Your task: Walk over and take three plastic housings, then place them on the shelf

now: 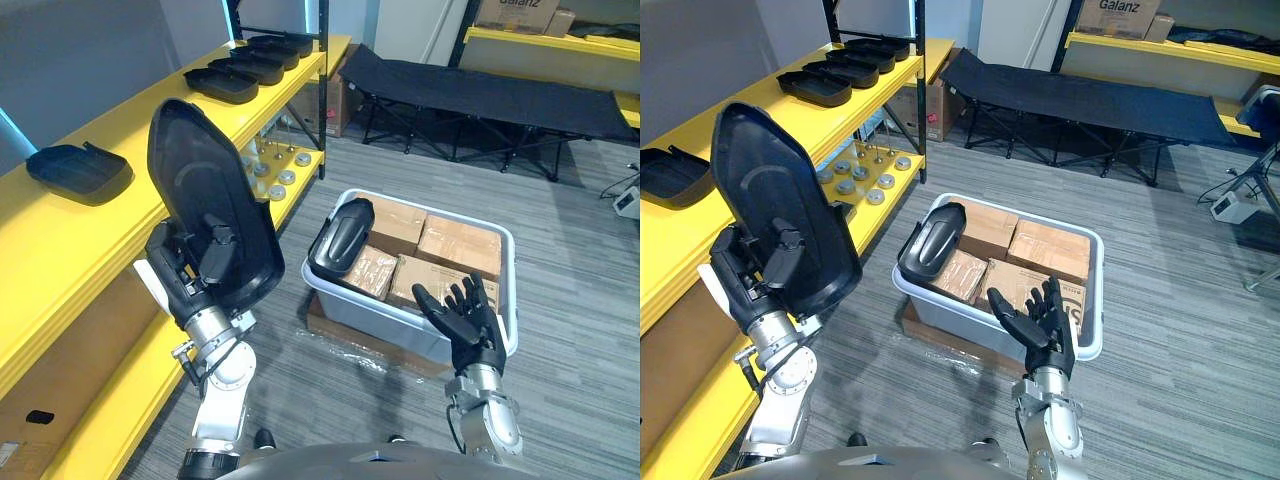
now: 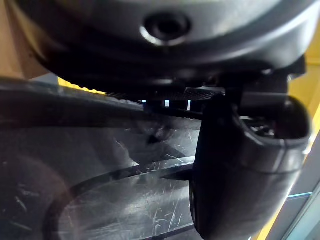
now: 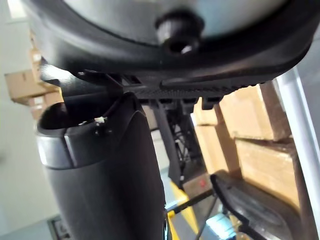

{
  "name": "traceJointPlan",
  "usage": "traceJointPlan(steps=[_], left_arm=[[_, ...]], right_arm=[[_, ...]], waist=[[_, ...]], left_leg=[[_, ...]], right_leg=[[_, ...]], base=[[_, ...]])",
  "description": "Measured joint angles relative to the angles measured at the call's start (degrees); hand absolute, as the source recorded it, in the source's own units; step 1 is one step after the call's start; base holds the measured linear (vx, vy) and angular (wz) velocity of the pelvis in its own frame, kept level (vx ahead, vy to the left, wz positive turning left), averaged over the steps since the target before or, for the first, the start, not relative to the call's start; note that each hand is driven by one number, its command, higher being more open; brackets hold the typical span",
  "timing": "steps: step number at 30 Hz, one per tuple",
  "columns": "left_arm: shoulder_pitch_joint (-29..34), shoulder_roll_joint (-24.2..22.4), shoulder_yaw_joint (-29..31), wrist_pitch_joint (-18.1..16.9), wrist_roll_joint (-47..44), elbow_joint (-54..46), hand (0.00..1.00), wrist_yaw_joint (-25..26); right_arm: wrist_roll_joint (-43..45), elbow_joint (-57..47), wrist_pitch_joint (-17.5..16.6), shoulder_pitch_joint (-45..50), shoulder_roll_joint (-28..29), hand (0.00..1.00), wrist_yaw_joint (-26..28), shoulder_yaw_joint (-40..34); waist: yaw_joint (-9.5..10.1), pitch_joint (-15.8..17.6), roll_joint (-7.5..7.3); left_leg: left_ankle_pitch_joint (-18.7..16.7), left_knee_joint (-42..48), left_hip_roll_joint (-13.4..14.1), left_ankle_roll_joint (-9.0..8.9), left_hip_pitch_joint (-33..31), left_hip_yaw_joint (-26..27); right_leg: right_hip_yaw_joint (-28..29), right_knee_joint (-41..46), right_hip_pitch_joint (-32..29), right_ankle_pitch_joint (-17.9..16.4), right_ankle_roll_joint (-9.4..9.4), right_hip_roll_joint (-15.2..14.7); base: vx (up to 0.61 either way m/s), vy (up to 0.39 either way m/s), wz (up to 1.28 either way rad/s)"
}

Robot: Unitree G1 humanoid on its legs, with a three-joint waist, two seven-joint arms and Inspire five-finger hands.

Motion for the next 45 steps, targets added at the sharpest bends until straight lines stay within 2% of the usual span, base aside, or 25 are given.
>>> traceJointPlan(steps=[2, 6, 12, 14, 17, 21, 23, 24, 25, 28, 30, 31, 32, 34, 35, 38, 41, 45], left_arm=[[2.2, -0.1, 1.0, -0.3, -0.1, -2.1, 0.00, 0.0], [6.0, -0.5, 4.3, -0.3, -0.7, -8.4, 0.00, -1.8], [10.6, -2.8, 12.5, -3.9, -5.9, -15.8, 0.00, -6.2], [13.2, -3.6, 16.4, -6.4, -13.9, -18.0, 0.00, -9.6], [15.2, -4.7, 18.5, -7.5, -17.9, -19.2, 0.00, -12.7], [18.2, -5.3, 18.7, -7.7, -24.4, -19.7, 0.00, -19.3], [17.7, -5.2, 18.4, -7.5, -25.5, -19.6, 0.00, -22.3], [16.7, -5.2, 18.2, -7.5, -25.4, -19.5, 0.00, -24.1], [15.8, -5.2, 18.0, -7.4, -25.4, -19.5, 0.00, -24.7], [13.8, -5.2, 18.4, -7.4, -25.0, -19.1, 0.00, -23.3], [13.3, -5.0, 18.2, -7.4, -25.0, -19.0, 0.00, -23.2], [13.1, -4.8, 17.6, -7.4, -24.9, -18.9, 0.00, -23.7], [11.9, -3.7, 16.1, -7.4, -24.4, -18.0, 0.00, -25.3], [9.2, -1.4, 14.3, -7.5, -23.8, -15.1, 0.00, -28.4], [8.2, 0.3, 13.2, -7.5, -23.6, -14.0, 0.00, -29.5], [6.1, 2.5, 10.7, -7.4, -23.6, -13.1, 0.00, -31.6], [5.0, 2.9, 8.0, -7.4, -23.1, -13.1, 0.00, -32.4], [5.1, 2.7, 7.3, -7.4, -23.2, -13.1, 0.00, -33.3]], right_arm=[[0.1, 0.7, 0.0, -0.1, -0.1, 1.00, 1.6, 0.0], [0.0, 2.0, 0.0, -1.5, -0.1, 1.00, 3.6, 2.3], [-5.7, 3.6, -0.1, -9.3, -0.4, 1.00, 2.0, 10.2], [-6.9, 3.6, -0.1, -11.7, -0.1, 1.00, 2.0, 11.7], [-7.9, 3.6, -0.1, -12.9, -0.1, 1.00, 2.2, 11.9], [-7.8, 3.6, -0.1, -13.9, -0.1, 1.00, 2.4, 11.8], [-7.8, 3.6, 0.0, -13.7, 0.0, 1.00, 2.2, 11.8], [-7.8, 3.5, 0.0, -13.5, -0.3, 1.00, 1.9, 11.5], [-7.8, 3.4, 0.0, -13.5, -0.7, 1.00, 1.7, 11.3], [-11.5, 3.4, 0.0, -13.7, -0.3, 1.00, 1.8, 11.9], [-12.6, 3.2, 0.0, -13.6, -0.2, 1.00, 2.2, 12.5], [-12.8, 3.2, 0.0, -13.3, -0.2, 1.00, 2.5, 12.4], [-12.7, 2.5, 0.0, -12.7, -0.3, 1.00, 2.4, 11.7], [-12.7, 1.7, 0.0, -11.8, -0.5, 1.00, 2.3, 10.0], [-12.6, 1.3, -0.2, -11.8, -0.4, 1.00, 2.3, 9.4], [-12.5, 0.8, -1.1, -11.8, -0.5, 1.00, 2.6, 8.6], [-12.8, 0.8, -1.9, -12.3, -0.6, 1.00, 3.4, 7.9], [-12.8, -1.1, -1.9, -11.9, -0.7, 1.00, 3.6, 7.6]], waist=[[0.10, 0.1, 0.13], [1.14, 0.1, 0.15], [6.78, 0.7, 0.60], [8.52, 1.2, 0.38], [9.70, 1.5, -0.10], [9.56, 2.1, -0.47], [8.20, 2.7, -0.82], [7.44, 2.7, -0.89], [7.53, 3.1, -0.68], [8.61, 4.6, 0.07], [7.89, 5.3, 0.23], [7.36, 5.2, 0.19], [6.00, 5.4, -0.04], [5.44, 5.4, -0.04], [5.43, 5.4, -0.08], [5.40, 5.7, -0.45], [5.41, 6.2, -0.76], [5.03, 7.6, 0.79]], left_leg=[[0.0, 0.0, 0.0, -0.03, -0.1, -0.5], [0.3, 0.0, -0.3, 0.26, -1.9, -4.8], [1.7, 0.0, -1.4, 0.60, -4.1, -12.1], [1.9, 0.0, -1.6, 0.70, -4.2, -13.1], [1.9, 0.0, -1.6, 0.72, -4.1, -13.2], [1.7, 0.2, -1.5, 1.27, -4.1, -12.2], [1.7, 0.3, -0.5, 2.94, -4.6, -5.6], [2.9, 0.3, 0.2, 3.94, -5.1, -1.1], [3.9, 0.3, 0.3, 4.05, -5.3, -0.2], [3.7, 0.2, -0.6, 3.85, -5.3, -0.8], [3.7, 0.2, -1.3, 4.14, -5.4, -1.7], [3.7, 0.2, -2.0, 4.24, -6.0, -2.5], [4.1, 0.1, -3.6, 4.89, -6.9, -4.7], [4.6, 0.0, -5.4, 5.49, -7.6, -7.5], [5.3, 0.2, -5.9, 6.02, -8.1, -8.3], [7.4, 0.3, -6.3, 5.95, -9.4, -8.6], [7.7, 0.3, -6.1, 6.15, -9.9, -8.5], [7.2, 0.3, -5.0, 5.86, -9.3, -7.9]], right_leg=[[-0.4, 0.0, 0.1, 0.0, 0.00, 0.0], [-5.2, 0.0, 1.5, -0.9, 0.00, 0.0], [-13.0, 0.4, 4.6, -2.2, 0.50, -0.1], [-14.3, 0.6, 5.4, -2.6, 0.47, -0.1], [-14.4, 1.0, 5.4, -2.9, 0.40, -0.1], [-14.8, 1.0, 6.0, -2.9, 0.38, -0.1], [-17.7, 0.9, 7.3, -2.9, 0.55, -0.2], [-19.9, 1.2, 7.8, -2.9, 0.84, -0.4], [-20.8, 1.2, 8.1, -2.9, 0.86, -0.4], [-20.3, 3.4, 8.1, -5.0, 1.32, -1.5], [-17.1, 6.7, 6.9, -8.2, 1.40, -1.9], [-14.0, 9.4, 5.5, -11.1, 1.12, -2.0], [-8.8, 13.1, 3.9, -14.7, 0.71, -1.6], [-5.1, 15.2, 3.4, -17.2, -0.48, -0.9], [-4.7, 15.4, 3.3, -17.3, -0.42, -0.9], [-5.5, 15.0, 3.2, -16.5, 0.85, -0.8], [-5.3, 14.6, 3.0, -16.4, 1.06, -0.5], [-4.7, 14.2, 3.2, -16.3, 0.92, 0.4]], base=[[0.00, -0.004, 0.06], [-0.01, -0.022, 0.55], [-0.03, -0.024, 0.70], [-0.01, -0.016, 0.30], [0.00, -0.006, 0.04], [-0.02, -0.004, 0.05], [-0.04, 0.002, 0.68], [-0.02, 0.022, 0.86], [-0.02, 0.034, 0.74], [-0.03, 0.055, 0.27], [-0.03, 0.026, 0.43], [-0.07, 0.000, 1.01], [-0.06, -0.013, 1.12], [0.01, -0.042, 1.04], [0.03, -0.033, 0.65], [0.04, -0.018, 0.30], [0.00, -0.017, 0.06], [-0.06, -0.021, -0.08]])
